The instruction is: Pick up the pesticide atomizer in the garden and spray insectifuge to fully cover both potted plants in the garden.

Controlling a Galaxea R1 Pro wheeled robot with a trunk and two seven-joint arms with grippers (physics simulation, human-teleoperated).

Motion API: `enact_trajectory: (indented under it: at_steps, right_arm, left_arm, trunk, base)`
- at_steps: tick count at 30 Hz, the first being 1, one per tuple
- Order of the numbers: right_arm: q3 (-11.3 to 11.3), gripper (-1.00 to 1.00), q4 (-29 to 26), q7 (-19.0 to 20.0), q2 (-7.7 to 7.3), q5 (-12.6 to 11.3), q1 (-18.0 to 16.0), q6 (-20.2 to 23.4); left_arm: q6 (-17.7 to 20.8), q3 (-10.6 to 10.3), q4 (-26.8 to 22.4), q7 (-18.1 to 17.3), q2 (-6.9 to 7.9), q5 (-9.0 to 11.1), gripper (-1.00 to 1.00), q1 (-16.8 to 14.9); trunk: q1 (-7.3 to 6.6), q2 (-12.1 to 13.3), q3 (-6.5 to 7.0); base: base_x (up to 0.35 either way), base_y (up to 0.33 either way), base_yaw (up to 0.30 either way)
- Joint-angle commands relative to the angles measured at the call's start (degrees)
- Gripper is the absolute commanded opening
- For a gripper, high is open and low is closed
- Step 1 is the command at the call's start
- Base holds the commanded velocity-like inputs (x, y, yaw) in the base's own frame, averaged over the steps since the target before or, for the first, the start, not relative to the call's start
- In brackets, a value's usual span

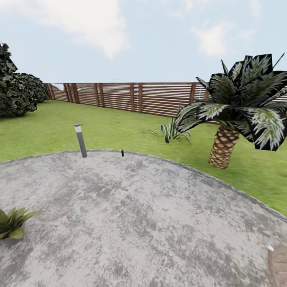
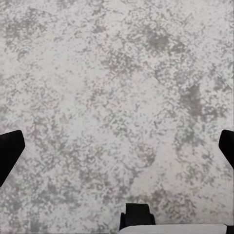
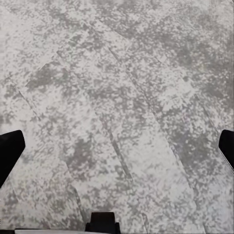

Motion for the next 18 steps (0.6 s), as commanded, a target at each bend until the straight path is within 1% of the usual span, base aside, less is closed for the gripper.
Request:
enact_trajectory:
  at_steps: [1, 18]
  right_arm:
    - [0.0, 1.0, 0.0, 0.0, -0.01, 0.0, 0.0, -0.2]
    - [0.0, 1.0, 0.0, 0.0, 0.0, 0.0, 0.0, -0.2]
  left_arm:
    - [-0.2, 0.0, 0.1, 0.1, 0.0, 0.1, 1.0, 0.0]
    - [-0.2, 0.0, 0.1, 0.0, 0.01, 0.1, 1.0, 0.0]
  trunk:
    - [0.03, 0.0, -0.06]
    - [0.03, 0.0, -0.06]
  base:
    - [0.34, 0.0, 0.279]
    - [0.34, 0.0, 0.279]
